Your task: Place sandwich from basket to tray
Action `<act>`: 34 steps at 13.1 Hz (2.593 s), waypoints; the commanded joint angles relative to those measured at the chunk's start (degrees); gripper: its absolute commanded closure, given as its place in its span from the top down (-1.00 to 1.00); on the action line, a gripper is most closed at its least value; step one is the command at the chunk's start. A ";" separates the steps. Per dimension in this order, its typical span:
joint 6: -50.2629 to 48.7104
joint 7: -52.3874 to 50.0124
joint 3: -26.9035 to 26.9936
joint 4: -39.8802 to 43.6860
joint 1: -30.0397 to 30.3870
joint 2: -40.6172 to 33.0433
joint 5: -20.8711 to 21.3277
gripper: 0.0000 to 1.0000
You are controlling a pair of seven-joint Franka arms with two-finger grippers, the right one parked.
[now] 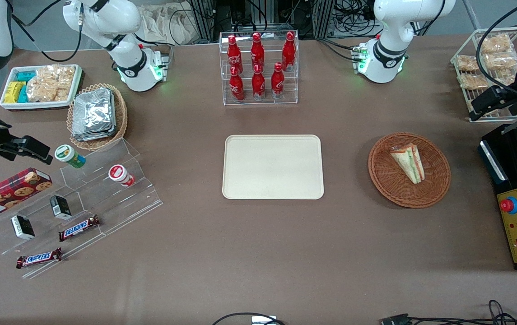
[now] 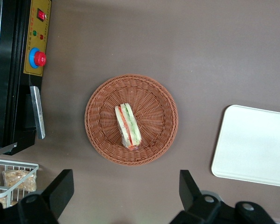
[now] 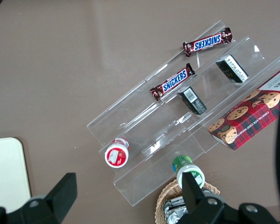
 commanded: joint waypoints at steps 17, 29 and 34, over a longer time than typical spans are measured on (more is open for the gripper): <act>19.70 -25.52 -0.22 -27.31 -1.52 5.18 2.44 1.00; 35.11 -28.34 0.30 -32.00 -0.90 22.24 3.58 1.00; 36.43 -27.99 0.30 -32.09 -0.90 23.47 4.02 -0.05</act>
